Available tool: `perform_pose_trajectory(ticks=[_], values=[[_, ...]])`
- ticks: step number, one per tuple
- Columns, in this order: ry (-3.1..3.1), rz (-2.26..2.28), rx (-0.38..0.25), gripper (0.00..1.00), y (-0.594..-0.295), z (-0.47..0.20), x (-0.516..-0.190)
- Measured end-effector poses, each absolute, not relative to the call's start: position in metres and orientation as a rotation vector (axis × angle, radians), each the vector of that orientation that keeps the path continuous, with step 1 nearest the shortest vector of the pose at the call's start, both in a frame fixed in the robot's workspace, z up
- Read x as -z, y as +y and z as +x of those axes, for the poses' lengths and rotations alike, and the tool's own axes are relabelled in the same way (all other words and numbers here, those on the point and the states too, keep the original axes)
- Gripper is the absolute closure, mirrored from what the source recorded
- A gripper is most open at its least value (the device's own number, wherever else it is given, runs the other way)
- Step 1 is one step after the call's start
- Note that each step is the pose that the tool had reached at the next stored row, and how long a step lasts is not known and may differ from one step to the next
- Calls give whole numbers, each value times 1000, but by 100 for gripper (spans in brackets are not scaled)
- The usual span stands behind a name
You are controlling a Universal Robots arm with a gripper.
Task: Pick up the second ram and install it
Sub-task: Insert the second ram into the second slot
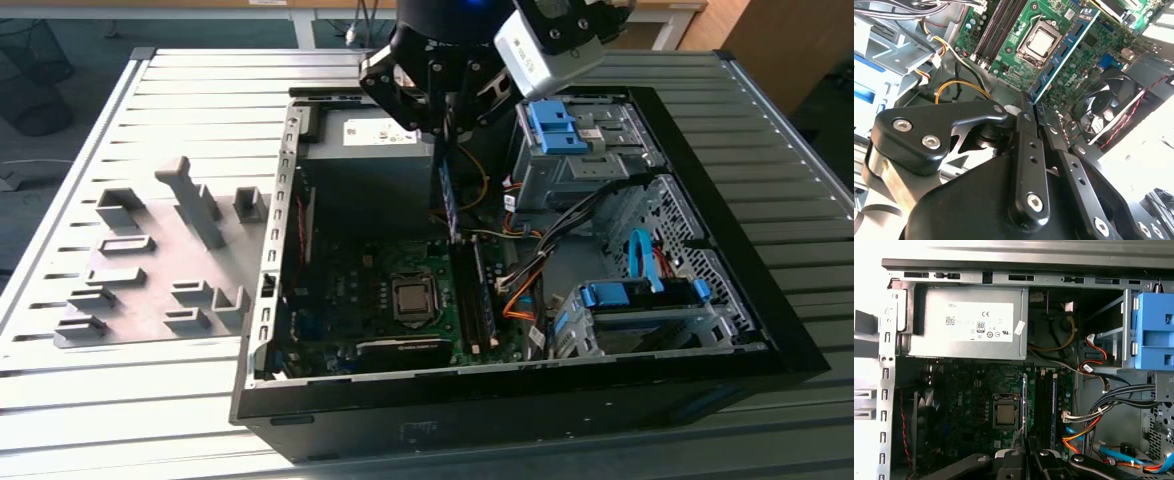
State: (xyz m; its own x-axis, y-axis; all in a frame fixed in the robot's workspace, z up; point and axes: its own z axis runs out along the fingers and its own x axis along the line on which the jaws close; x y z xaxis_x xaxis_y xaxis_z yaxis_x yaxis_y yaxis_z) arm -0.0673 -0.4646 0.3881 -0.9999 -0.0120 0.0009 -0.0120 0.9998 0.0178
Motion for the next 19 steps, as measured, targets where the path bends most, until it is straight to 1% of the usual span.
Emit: perform_pose_trajectory(ticks=[19], values=[[-3141,17,28,86,-465,-67,-387]])
